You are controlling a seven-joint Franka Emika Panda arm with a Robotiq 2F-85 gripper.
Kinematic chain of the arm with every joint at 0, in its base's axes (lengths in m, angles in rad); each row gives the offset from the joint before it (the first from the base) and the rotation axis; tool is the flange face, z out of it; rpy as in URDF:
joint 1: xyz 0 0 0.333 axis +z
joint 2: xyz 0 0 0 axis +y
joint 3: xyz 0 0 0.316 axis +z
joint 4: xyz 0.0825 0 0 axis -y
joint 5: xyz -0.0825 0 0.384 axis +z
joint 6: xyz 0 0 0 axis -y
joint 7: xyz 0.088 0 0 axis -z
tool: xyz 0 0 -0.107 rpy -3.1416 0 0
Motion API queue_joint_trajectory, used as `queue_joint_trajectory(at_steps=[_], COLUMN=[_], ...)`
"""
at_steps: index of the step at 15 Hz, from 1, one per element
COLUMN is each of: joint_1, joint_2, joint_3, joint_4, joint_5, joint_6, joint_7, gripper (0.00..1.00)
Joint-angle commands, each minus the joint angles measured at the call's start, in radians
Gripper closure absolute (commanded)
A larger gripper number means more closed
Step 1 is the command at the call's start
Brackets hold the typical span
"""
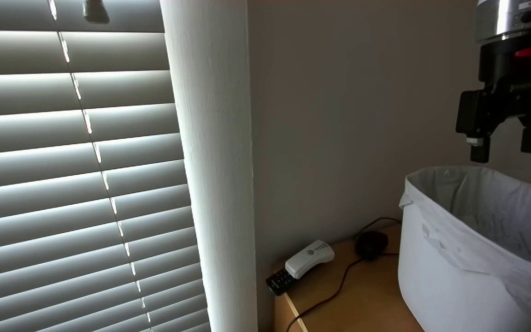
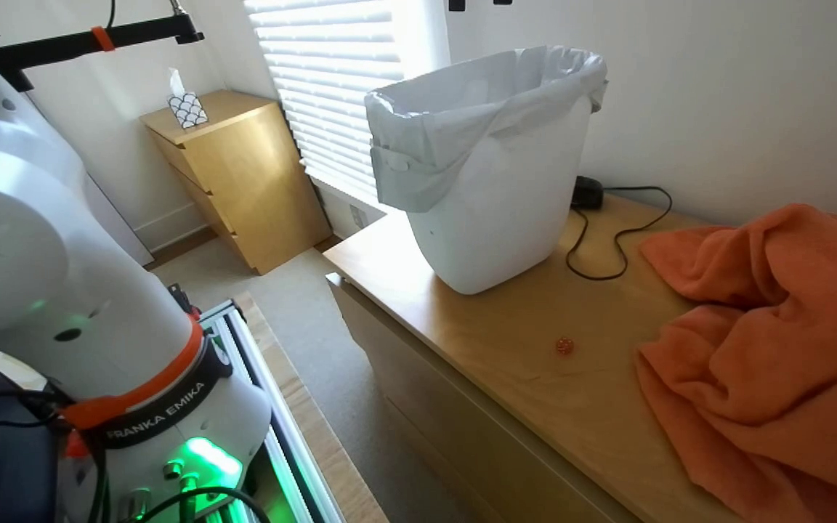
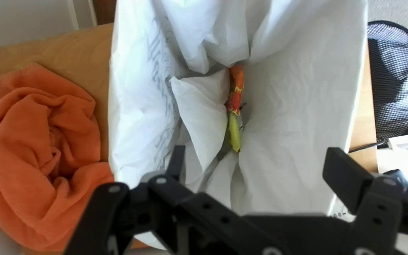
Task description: Place the white bin upright.
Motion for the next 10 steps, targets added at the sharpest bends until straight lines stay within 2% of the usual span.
queue_joint_trajectory(at_steps=[1, 10], joint_1=[-0.016, -0.053], joint_2=[-0.122, -0.291], joint_3=[-0.01, -0.026], joint_4=[-0.076, -0.071], joint_5=[-0.018, -0.01], joint_6=[0.03, 0.057], joint_7=[0.016, 0.019], gripper=[0.0, 0.0])
